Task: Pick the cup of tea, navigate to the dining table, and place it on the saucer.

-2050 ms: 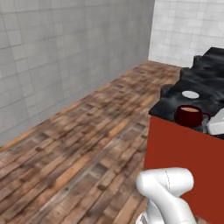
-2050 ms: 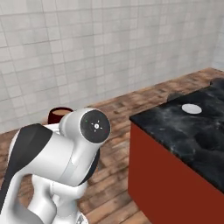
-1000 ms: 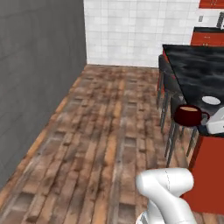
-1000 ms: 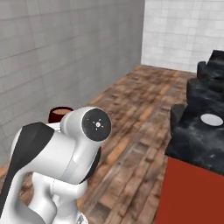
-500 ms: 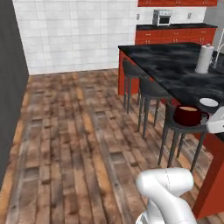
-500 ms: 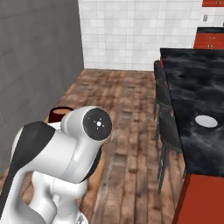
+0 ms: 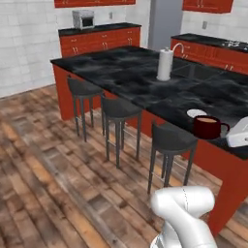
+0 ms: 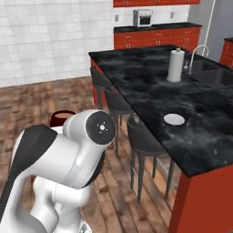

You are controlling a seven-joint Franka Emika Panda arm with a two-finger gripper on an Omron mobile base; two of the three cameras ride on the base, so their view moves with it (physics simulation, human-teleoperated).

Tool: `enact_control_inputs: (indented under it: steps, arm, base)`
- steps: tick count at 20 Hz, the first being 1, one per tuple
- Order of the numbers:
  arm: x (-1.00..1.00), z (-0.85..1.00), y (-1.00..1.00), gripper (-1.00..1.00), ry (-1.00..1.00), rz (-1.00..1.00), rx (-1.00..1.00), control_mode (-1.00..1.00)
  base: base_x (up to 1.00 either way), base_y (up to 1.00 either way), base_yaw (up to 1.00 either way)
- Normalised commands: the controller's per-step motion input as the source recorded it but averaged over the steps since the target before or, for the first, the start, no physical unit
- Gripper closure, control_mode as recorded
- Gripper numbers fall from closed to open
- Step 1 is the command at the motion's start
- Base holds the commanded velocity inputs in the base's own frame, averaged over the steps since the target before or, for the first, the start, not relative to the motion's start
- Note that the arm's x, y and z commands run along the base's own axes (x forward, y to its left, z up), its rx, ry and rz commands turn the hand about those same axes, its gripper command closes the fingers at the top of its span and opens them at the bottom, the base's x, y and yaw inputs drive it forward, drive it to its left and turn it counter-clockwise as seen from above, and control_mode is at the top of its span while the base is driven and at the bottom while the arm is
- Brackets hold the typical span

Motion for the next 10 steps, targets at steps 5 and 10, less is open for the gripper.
enact_control_inputs:
  steps: [5,10]
  arm:
    - [0.0,0.0,0.0,1.0,0.0,0.0,0.0,1.0]
    - [0.0,0.0,0.0,1.0,0.0,0.0,0.0,1.0]
  base:
    - [0.81,-0.01,-0.62]
    - [0.9,0.11,-0.5]
